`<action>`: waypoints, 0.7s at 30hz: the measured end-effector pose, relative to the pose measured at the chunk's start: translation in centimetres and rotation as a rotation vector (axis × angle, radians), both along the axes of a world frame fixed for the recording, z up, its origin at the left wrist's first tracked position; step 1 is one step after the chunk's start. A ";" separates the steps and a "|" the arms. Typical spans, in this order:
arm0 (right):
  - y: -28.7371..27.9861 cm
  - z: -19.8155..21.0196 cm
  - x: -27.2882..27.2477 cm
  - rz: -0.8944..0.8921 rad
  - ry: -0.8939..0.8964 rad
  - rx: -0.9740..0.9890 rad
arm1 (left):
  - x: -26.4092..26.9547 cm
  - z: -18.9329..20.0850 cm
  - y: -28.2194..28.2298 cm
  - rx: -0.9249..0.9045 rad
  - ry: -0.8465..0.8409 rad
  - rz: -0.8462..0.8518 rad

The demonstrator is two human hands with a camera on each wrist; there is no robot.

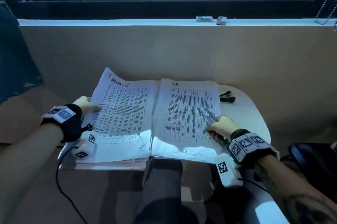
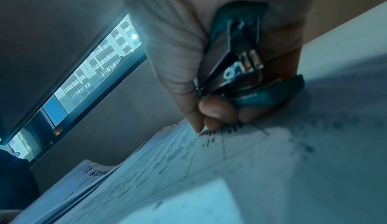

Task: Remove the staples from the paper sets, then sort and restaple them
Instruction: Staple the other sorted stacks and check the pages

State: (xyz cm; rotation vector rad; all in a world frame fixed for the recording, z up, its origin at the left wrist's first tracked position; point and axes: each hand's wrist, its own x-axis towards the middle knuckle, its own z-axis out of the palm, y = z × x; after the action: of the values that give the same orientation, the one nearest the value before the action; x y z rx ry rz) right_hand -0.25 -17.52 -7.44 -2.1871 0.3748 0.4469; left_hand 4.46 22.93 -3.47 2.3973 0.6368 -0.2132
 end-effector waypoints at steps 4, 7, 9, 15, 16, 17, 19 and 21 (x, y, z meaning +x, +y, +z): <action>-0.2 -0.9 0.4 -0.018 -0.006 -0.038 | 0.2 1.2 -2.5 0.455 -0.037 0.040; 0.0 -0.8 0.3 -0.023 -0.024 -0.036 | 1.0 2.4 -6.3 0.609 -0.154 -0.010; 0.0 -0.8 0.3 -0.024 -0.028 -0.015 | 1.8 2.6 -9.5 0.556 -0.138 -0.136; -0.1 -0.9 0.1 -0.023 -0.055 0.013 | 2.1 0.2 -19.6 0.134 0.108 -0.364; -0.3 -1.0 0.1 -0.019 -0.053 0.025 | 2.3 -0.1 -20.3 0.120 0.132 -0.340; -0.3 -1.0 0.0 -0.016 -0.049 0.035 | 2.5 -0.2 -20.9 0.131 0.151 -0.315; -0.4 -1.0 0.1 -0.013 -0.043 0.043 | 3.0 0.0 -21.3 0.175 0.187 -0.277; -0.5 -1.1 0.1 -0.026 -0.042 0.057 | 3.4 0.2 -21.5 0.217 0.227 -0.275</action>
State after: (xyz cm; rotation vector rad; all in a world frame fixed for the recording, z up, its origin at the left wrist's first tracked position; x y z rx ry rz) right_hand -0.12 -17.98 -8.51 -2.1302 0.3625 0.3922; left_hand 7.82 1.45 -3.28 2.6916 0.4457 -0.5649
